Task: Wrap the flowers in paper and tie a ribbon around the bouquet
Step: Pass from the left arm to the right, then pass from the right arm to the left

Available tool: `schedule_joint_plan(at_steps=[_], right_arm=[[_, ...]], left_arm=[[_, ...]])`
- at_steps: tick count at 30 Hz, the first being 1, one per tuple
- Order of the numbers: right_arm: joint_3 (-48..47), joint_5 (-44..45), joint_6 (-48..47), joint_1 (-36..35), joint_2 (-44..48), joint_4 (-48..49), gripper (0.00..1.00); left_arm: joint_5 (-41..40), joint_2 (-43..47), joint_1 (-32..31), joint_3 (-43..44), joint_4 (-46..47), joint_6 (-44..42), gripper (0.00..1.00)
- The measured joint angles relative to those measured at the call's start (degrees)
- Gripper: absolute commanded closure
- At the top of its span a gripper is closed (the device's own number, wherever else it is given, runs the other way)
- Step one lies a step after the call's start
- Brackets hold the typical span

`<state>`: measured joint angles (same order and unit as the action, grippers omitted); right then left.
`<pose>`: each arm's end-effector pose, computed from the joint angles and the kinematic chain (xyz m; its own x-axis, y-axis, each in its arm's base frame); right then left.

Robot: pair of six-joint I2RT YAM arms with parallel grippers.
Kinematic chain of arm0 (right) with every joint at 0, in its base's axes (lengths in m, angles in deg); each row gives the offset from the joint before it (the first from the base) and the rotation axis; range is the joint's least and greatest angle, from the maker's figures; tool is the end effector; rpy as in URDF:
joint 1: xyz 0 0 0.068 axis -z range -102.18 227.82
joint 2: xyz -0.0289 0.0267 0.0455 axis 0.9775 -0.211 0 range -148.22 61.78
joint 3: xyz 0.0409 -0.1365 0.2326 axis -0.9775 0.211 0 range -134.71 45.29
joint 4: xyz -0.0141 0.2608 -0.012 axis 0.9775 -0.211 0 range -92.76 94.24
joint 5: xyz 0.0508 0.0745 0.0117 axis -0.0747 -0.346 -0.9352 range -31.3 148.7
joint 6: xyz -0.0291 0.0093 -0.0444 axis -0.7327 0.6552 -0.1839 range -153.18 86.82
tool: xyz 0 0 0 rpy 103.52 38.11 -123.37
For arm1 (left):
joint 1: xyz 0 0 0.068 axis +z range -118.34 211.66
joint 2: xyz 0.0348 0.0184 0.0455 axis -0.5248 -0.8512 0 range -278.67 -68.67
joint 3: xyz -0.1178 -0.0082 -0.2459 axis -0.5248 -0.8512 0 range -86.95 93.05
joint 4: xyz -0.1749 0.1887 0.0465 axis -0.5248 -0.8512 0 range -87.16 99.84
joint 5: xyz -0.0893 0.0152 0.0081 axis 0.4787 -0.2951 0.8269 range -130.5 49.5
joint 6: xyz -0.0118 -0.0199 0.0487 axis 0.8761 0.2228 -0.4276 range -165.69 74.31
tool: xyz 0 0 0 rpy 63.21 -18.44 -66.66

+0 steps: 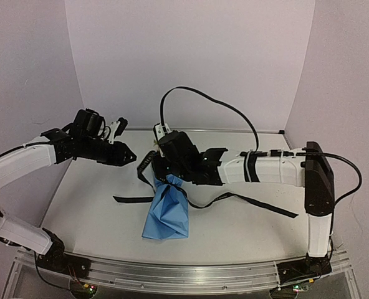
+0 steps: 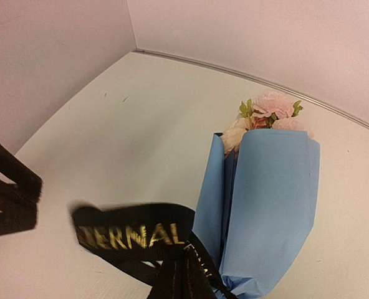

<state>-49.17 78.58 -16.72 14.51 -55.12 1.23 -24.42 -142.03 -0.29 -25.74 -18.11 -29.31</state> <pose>0.2291 0.4286 0.2647 -0.3841 -0.1707 -0.9074 -0.6187 0.7771 0.1157 0.2318 -0.1561 0.3038 -0.7184 0.1286 -0.6836 0.5061 0.7708 -0.3869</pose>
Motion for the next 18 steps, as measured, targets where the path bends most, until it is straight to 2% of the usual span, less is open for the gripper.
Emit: schedule_joint_plan(at_steps=[2, 9, 18], right_arm=[[0.58, -0.05, 0.86, 0.00, 1.43, 0.09, 1.00], [1.92, -1.45, 4.83, 0.67, 4.23, -0.25, 1.00], [2.01, -8.50, 11.32, 5.01, 4.26, -2.57, 1.00]], left_arm=[[0.76, -0.18, 0.00, -1.09, 2.14, 0.04, 0.58], [3.29, 0.36, 0.00, -5.40, 11.12, -0.10, 0.53], [6.75, -0.53, -0.01, -11.81, 23.75, 0.30, 0.44]])
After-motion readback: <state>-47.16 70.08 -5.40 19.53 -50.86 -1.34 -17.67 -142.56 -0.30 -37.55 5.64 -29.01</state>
